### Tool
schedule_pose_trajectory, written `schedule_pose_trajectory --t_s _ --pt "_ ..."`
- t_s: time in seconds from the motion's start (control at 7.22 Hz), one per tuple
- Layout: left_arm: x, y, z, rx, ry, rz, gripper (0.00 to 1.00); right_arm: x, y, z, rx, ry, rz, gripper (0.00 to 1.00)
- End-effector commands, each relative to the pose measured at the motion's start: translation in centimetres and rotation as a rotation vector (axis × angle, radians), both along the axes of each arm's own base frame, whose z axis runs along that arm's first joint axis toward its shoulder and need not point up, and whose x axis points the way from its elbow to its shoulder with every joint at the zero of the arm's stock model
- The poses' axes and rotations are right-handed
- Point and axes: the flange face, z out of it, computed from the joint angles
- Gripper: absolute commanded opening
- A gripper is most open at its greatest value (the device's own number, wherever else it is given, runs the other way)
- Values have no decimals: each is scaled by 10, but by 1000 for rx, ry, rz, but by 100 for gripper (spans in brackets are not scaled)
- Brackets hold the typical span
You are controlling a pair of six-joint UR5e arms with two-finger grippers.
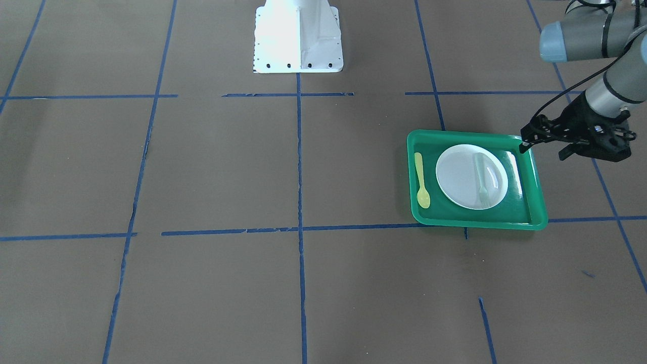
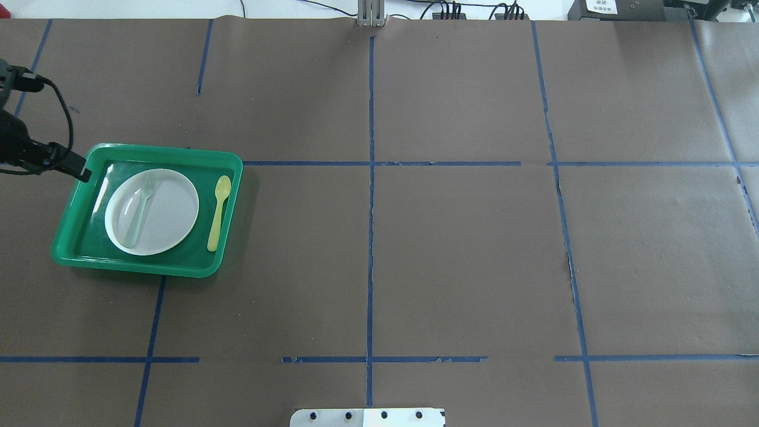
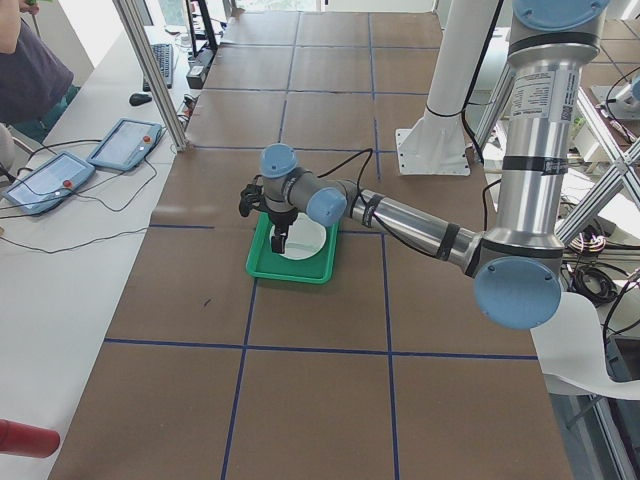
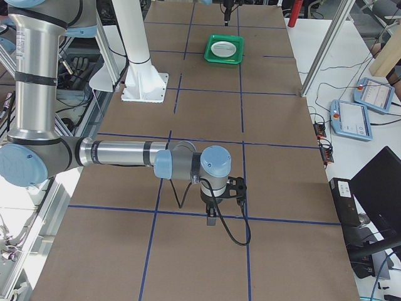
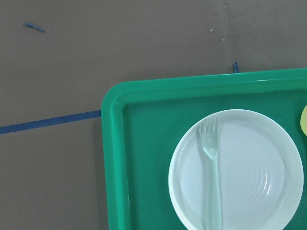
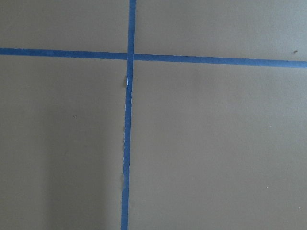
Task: Place fork
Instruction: 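Move the left gripper over the white fork on the plate and lower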
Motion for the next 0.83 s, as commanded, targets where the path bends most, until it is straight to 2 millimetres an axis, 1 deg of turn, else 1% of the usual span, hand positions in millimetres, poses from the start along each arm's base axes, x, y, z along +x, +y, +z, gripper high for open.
schedule_pose_trajectory --t_s 0.0,0.14,0.28,0.42,0.69 --pt "95 -6 0 -11 -92 -65 100 0 0 0 -1 0 0 100" --pt "100 -9 21 -7 -56 -99 100 0 0 0 1 0 0 100" --pt "104 -12 36 -20 -31 -133 100 0 0 0 1 0 0 100" --pt "105 -11 37 -20 -27 -135 100 0 0 0 1 0 0 100" --pt "110 -2 41 -26 -28 -119 100 0 0 0 1 0 0 100"
